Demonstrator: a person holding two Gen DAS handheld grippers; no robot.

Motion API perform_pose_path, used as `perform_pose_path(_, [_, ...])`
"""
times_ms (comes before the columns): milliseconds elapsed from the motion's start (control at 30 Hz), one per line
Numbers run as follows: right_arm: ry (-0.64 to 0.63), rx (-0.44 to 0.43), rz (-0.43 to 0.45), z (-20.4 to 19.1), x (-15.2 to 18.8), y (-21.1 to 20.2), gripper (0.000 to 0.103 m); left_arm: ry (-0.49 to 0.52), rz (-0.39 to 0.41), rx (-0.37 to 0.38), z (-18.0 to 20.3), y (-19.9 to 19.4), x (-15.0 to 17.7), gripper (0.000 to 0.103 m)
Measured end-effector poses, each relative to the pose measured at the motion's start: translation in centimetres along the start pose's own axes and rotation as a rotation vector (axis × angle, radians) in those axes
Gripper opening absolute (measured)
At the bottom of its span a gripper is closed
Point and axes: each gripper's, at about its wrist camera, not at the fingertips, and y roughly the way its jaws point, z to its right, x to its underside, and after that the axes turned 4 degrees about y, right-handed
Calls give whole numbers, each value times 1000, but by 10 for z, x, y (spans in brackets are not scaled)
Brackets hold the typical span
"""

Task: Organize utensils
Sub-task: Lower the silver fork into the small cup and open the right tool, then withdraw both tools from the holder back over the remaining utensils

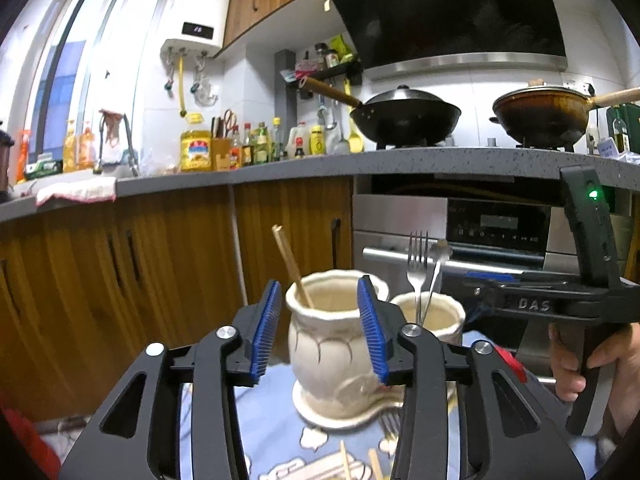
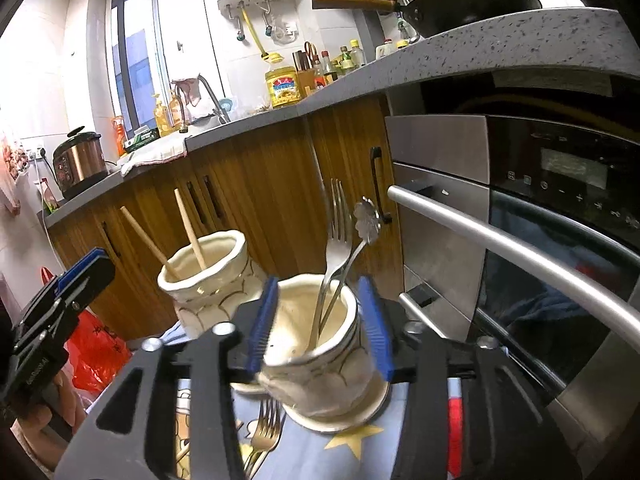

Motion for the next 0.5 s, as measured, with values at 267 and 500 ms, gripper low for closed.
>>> perform_pose_path(267, [25, -3, -59, -14, 21, -11, 91, -19, -105, -24, -9, -22, 22, 80])
perform_pose_path(500, [4, 33, -112, -18, 49, -17, 97, -58, -260, -7, -18, -27, 50, 93])
